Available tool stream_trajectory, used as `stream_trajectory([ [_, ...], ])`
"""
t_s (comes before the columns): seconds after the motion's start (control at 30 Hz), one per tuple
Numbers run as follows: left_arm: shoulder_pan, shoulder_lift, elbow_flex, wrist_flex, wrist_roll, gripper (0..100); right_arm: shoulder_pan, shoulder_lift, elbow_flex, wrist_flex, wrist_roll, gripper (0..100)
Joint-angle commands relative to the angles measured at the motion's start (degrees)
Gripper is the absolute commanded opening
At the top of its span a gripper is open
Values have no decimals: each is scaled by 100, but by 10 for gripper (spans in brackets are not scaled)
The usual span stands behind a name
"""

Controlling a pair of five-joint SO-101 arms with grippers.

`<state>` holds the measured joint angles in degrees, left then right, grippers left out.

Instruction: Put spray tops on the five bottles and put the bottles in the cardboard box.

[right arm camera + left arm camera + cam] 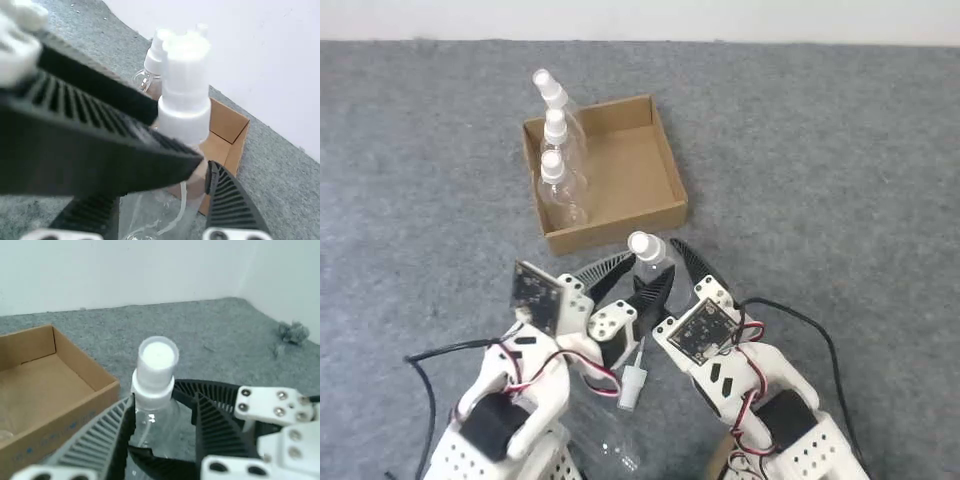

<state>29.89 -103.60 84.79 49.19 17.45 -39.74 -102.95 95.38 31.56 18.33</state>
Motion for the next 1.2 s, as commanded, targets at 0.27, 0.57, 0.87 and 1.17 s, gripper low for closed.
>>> stream_trajectory([
  [0.27,-879,-97,-1095,237,932,166,4,-110,79,136,79,110],
  [0.57,-633,-97,-708,-62,932,166,-13,-119,44,286,79,110],
  [0.87,-633,-97,-435,-360,932,165,-409,-119,-18,708,510,110],
  [1.17,-624,-97,-418,-360,923,136,-382,-119,-105,769,527,111],
])
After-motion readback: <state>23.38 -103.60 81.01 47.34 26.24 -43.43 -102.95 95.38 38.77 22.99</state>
